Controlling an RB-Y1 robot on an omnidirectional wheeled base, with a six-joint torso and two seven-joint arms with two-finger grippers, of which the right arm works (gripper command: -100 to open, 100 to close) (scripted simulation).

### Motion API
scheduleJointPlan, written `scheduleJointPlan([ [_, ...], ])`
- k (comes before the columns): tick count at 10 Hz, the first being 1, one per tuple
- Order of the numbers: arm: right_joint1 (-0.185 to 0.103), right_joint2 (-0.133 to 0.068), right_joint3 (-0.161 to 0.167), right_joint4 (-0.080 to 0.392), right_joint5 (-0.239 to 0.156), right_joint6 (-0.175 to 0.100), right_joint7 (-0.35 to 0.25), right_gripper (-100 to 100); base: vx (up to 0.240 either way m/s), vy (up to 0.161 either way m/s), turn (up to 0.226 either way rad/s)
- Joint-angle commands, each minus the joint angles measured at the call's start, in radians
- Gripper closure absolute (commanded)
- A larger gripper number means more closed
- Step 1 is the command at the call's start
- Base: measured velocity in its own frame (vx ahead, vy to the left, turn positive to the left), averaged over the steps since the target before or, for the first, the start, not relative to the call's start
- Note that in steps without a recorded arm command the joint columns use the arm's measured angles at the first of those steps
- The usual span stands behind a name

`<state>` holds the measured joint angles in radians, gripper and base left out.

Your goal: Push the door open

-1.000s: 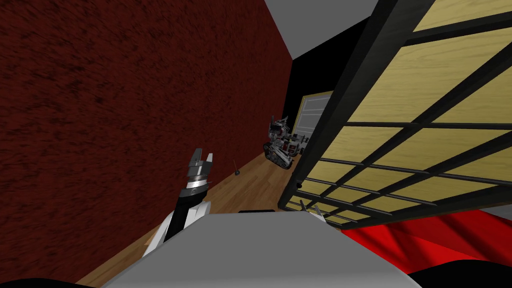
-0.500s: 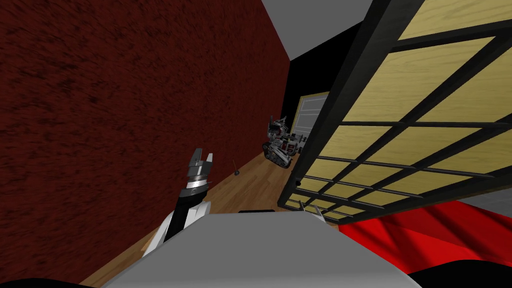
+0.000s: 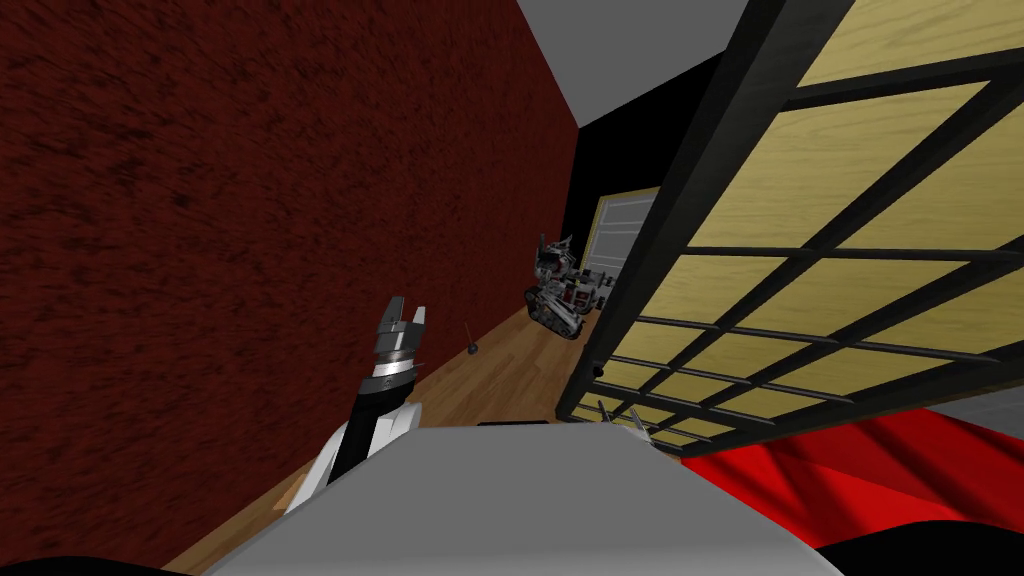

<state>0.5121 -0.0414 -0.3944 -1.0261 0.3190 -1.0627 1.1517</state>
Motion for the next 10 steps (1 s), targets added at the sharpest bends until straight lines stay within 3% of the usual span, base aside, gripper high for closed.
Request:
scheduleJointPlan([
  [1,-0.009,-0.008,-0.002,-0.004,-0.002,0.014,-0.001,-100,0.177,-0.04,0.029],
  [4,-0.033,-0.002,-0.009,0.002,-0.007,0.034,0.001,-100,0.215,-0.051,0.026],
  [5,-0.027,-0.004,-0.007,-0.001,-0.005,0.03,0.001,-100,0.112,-0.025,0.014],
  [6,-0.027,-0.004,-0.007,-0.001,-0.005,0.03,0.001,100,-0.015,0.002,-0.008],
  [10,-0.027,-0.004,-0.007,-0.001,-0.005,0.03,0.001,100,-0.026,0.008,0.002],
])
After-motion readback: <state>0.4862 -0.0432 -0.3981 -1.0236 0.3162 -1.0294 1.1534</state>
